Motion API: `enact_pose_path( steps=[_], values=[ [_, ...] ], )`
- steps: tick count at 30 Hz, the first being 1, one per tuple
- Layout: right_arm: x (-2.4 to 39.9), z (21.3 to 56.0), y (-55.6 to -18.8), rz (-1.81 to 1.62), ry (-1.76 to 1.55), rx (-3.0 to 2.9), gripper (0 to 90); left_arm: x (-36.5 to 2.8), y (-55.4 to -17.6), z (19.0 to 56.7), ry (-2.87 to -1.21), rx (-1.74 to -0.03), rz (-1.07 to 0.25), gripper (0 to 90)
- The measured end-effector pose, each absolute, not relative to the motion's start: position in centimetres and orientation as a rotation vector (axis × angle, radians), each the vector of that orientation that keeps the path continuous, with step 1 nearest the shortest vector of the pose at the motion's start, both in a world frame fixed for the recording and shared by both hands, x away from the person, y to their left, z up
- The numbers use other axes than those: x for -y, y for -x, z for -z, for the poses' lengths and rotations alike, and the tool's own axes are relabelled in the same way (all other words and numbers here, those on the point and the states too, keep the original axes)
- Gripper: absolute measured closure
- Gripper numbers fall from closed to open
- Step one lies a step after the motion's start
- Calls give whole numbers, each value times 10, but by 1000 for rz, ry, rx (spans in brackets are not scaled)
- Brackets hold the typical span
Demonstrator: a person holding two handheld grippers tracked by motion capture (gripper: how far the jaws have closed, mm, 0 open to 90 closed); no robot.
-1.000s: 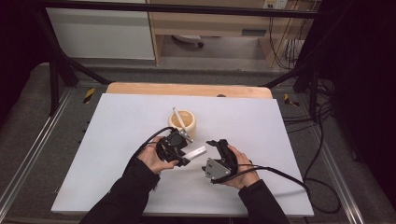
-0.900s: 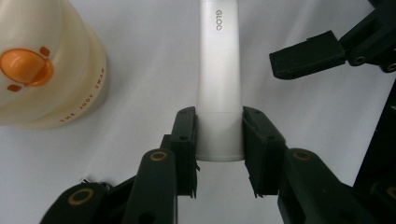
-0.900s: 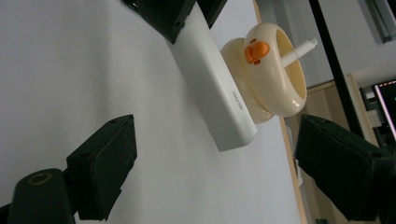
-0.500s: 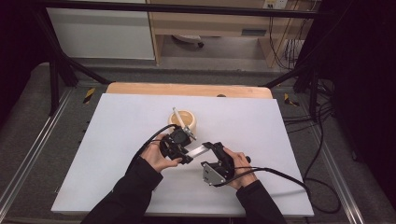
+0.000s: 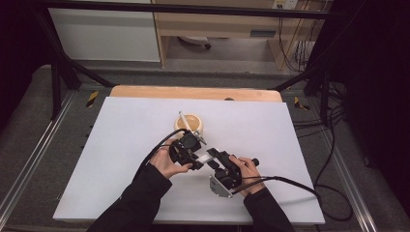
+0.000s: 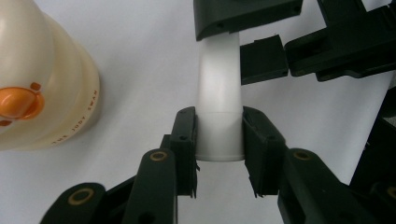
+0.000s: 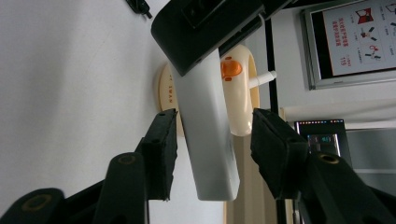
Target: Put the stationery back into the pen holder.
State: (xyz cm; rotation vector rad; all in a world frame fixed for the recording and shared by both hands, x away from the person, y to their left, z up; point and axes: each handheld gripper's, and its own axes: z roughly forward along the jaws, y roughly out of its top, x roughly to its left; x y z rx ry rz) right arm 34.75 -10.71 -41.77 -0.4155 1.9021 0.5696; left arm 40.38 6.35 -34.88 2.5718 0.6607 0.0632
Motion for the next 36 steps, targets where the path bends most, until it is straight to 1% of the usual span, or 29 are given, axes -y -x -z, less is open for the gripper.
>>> enact_pose_path(
  steps=[5, 10, 23, 31, 34, 36],
  values=[
    [107, 419, -347, -537, 451, -1875, 597, -64, -404, 348, -2568, -661, -60, 669],
    [106, 420, -345, -516, 480, -1855, 641, -64, -404, 347, -2560, -667, -52, 668],
    [105, 423, -342, -486, 548, -1818, 685, -64, -405, 347, -2541, -680, -34, 667],
    [106, 419, -343, -507, 516, -1864, 698, -67, -401, 346, -2515, -609, -86, 660],
    [107, 418, -344, -518, 488, -1885, 706, -68, -398, 345, -2509, -577, -131, 630],
    [108, 417, -346, -521, 470, -1900, 707, -70, -395, 344, -2508, -554, -157, 567]
  ],
)
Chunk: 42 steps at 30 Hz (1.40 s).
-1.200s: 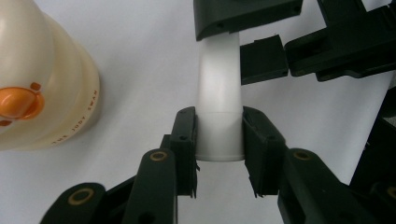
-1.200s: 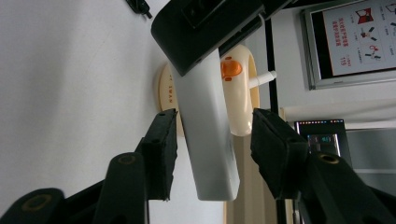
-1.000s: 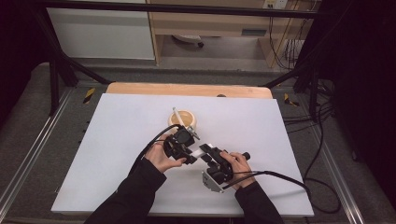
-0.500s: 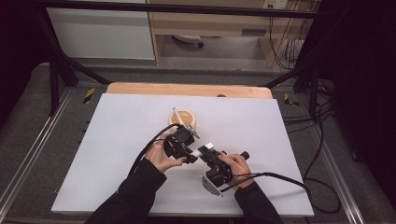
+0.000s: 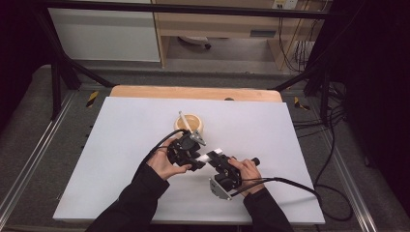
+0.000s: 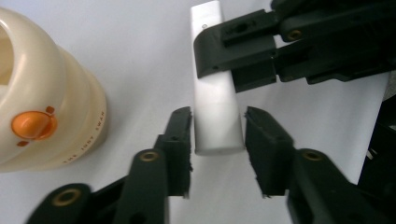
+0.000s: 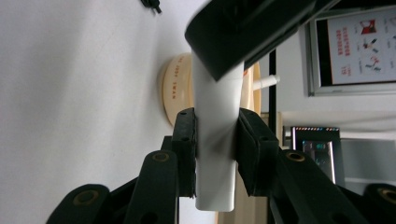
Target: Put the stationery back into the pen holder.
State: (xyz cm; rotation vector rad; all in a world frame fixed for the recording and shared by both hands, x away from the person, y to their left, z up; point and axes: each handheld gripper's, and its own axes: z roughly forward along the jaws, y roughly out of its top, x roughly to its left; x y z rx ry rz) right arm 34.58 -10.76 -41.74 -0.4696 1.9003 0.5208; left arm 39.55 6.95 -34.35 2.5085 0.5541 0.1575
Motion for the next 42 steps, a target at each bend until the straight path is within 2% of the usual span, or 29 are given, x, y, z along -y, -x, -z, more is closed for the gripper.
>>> enact_pose_path(
  steps=[2, 12, 25, 35, 42],
  values=[
    [109, 416, -347, -516, 453, -1913, 707, -72, -393, 342, -2504, -541, -175, 555],
    [115, 409, -355, -563, 317, -1973, 708, -98, -386, 336, -2424, -525, -260, 372],
    [132, 404, -366, -720, 9, -2085, 709, -149, -383, 364, -2377, -604, -374, 154],
    [141, 398, -375, -961, -314, -2170, 709, -202, -373, 382, -2291, -723, -396, 70],
    [143, 391, -380, -1170, -535, -2177, 709, -235, -367, 396, -2217, -812, -426, 58]
  ],
)
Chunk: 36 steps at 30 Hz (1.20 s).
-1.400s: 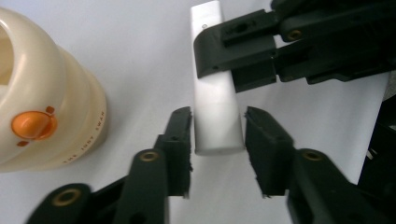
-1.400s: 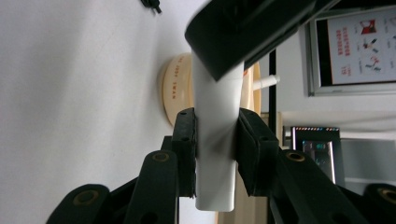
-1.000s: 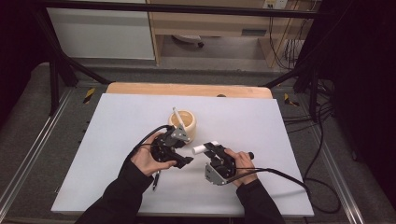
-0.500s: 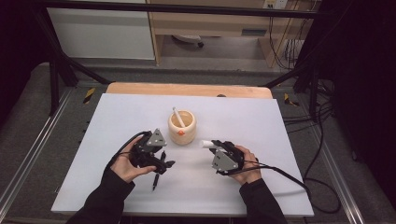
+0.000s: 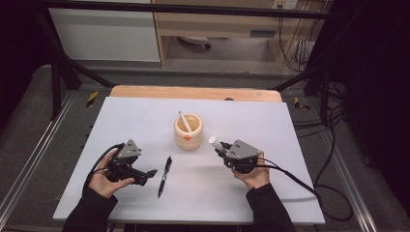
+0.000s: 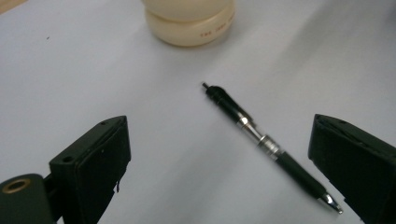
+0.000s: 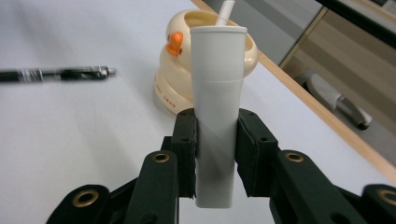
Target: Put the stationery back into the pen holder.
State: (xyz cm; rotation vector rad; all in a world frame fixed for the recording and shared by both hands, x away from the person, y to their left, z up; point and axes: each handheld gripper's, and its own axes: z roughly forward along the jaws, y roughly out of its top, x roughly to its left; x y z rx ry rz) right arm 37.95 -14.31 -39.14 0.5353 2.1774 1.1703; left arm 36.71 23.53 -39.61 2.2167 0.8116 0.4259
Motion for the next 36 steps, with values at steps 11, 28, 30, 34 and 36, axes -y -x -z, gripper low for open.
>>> enact_pose_path(
  steps=[11, 28, 30, 34, 36],
  values=[
    [139, 386, -391, -1432, -767, -2120, 709, -275, -361, 421, -2092, -935, -444, 58],
    [103, 368, -419, -1644, -971, -1963, 709, -297, -358, 433, -2045, -1015, -440, 58],
    [96, 365, -424, -1663, -964, -1947, 709, -297, -358, 434, -2044, -1018, -439, 58],
    [83, 362, -433, -1681, -977, -1922, 709, -298, -358, 435, -2045, -1023, -438, 58],
    [78, 361, -437, -1694, -986, -1914, 709, -298, -358, 436, -2045, -1024, -434, 58]
  ],
)
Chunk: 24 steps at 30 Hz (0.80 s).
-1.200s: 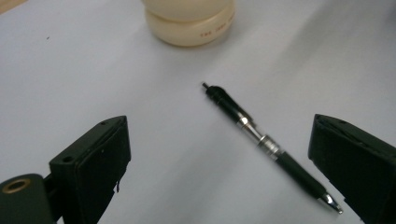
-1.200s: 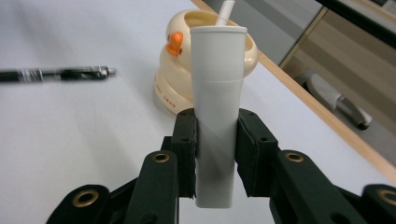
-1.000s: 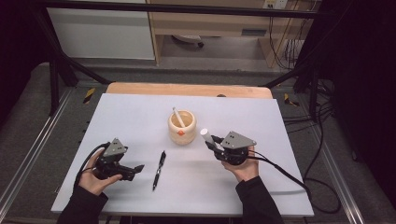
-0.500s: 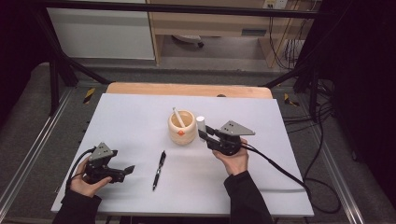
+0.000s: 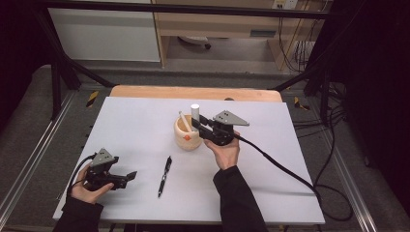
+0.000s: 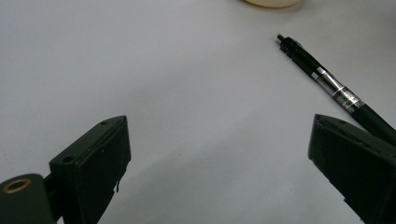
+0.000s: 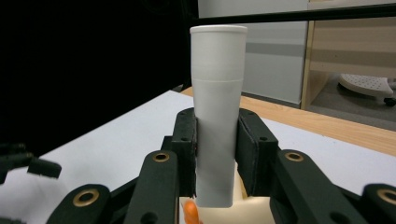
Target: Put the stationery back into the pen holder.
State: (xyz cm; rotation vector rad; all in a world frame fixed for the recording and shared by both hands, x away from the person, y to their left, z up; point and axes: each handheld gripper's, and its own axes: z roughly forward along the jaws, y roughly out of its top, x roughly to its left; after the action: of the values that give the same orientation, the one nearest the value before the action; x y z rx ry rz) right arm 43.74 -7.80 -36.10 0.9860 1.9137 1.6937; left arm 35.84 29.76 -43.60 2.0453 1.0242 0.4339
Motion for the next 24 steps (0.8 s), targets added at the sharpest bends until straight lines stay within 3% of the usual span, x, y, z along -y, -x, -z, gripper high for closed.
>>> enact_pose_path(
  steps=[24],
  values=[
    [49, 396, -476, -1666, -1084, -1932, 709, -296, -358, 439, -2062, -1014, -427, 58]
  ],
)
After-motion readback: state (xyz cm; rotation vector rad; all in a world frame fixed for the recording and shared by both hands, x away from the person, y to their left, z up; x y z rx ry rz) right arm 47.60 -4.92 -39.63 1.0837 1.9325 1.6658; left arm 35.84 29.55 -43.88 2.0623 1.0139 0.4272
